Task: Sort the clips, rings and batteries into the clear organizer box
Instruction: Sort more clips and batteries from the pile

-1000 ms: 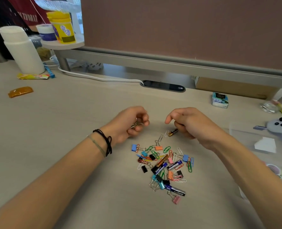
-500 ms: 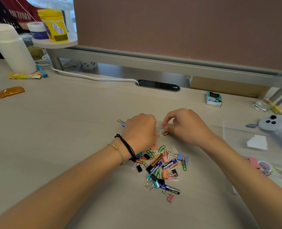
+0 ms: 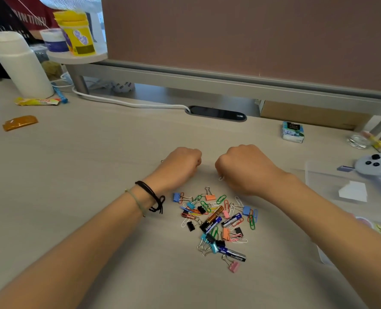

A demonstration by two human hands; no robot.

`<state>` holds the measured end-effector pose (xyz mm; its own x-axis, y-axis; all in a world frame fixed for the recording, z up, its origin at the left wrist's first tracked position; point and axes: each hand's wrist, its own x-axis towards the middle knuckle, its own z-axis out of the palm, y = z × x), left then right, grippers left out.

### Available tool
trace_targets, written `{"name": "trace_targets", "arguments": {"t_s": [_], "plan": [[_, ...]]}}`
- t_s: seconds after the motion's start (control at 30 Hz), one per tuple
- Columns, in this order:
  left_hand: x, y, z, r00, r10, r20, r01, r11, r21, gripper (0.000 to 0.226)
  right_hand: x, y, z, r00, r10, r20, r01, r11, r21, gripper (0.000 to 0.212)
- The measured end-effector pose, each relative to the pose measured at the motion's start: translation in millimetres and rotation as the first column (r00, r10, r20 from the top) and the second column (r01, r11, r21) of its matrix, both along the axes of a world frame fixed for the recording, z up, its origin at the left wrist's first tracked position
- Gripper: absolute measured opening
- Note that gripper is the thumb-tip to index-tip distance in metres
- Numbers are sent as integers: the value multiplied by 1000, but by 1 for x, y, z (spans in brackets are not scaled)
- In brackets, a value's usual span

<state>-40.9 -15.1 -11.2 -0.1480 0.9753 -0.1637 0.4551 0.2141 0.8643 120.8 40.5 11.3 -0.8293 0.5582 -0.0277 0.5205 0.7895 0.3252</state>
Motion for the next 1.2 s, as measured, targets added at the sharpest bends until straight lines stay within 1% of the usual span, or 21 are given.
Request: {"name": "trace_targets", "arguments": {"t_s": [0.03,0.07,0.1,0.13,0.2,0.3,0.37,0.4,0.43,0.47,0.5,0.53,0.57,0.6,0.63,0.67,0.73,0.87,0.93,1.03,1.2], "plan": [[-2,0,0,971,44,235,-27,997,-75,34,-1,-1,2,999,20,42,-21,999,28,9],[-5,0,0,877,95,472,-23,987,-157,31,-2,-1,3,996,45,82,-49,998,49,14],[-8,-1,0,752,131,646,5,979,-204,29,-3,-2,3,991,67,114,-75,995,66,17],[-11,-1,-2,641,144,754,36,976,-217,27,-4,-2,3,986,92,136,-103,992,76,19],[-15,-3,-4,496,161,853,60,974,-219,27,-5,-4,3,980,119,160,-133,988,82,20],[-17,-6,-5,413,218,884,22,968,-249,28,-4,0,-2,981,141,133,-153,985,80,14],[-16,-8,-5,363,281,888,-40,957,-287,30,-1,7,-7,996,74,-41,-74,997,-4,14],[-15,-8,-4,331,317,889,-77,948,-309,31,1,9,-9,984,-17,-178,-8,990,-139,15],[-14,-9,-4,294,346,891,-114,938,-327,32,3,11,-11,933,-149,-328,36,945,-325,14],[-12,-9,-3,258,364,895,-147,930,-336,33,5,10,-12,827,-315,-465,21,845,-534,14],[-9,-8,-3,224,374,900,-174,924,-340,34,8,9,-11,676,-493,-548,-79,690,-719,16],[-5,-8,-2,191,379,905,-189,919,-345,34,13,6,-9,511,-660,-551,-244,503,-829,18],[0,-8,-1,157,382,911,-193,916,-351,35,19,2,-6,382,-793,-474,-430,301,-851,20],[6,-7,0,125,380,916,-189,916,-355,35,26,-2,-2,301,-879,-370,-603,125,-788,19],[14,-6,2,95,378,921,-182,916,-357,36,33,-5,1,256,-924,-283,-726,9,-687,17],[23,-5,4,69,375,925,-181,916,-358,36,41,-8,4,218,-950,-223,-804,-45,-593,15],[45,-2,9,20,373,928,-210,909,-361,37,56,-12,9,143,-977,-159,-881,-53,-471,15],[100,5,20,-75,362,929,-245,897,-369,35,94,-23,19,-12,-998,-56,-924,32,-380,39],[131,6,26,-63,351,934,-214,910,-356,35,119,-30,25,-108,-994,18,-941,97,-325,40],[177,2,29,91,313,945,-127,945,-300,38,162,-39,28,-241,-970,36,-917,215,-335,45],[235,-2,21,333,209,920,-99,978,-186,41,218,-51,9,-347,-935,-74,-833,343,-434,44]]}}
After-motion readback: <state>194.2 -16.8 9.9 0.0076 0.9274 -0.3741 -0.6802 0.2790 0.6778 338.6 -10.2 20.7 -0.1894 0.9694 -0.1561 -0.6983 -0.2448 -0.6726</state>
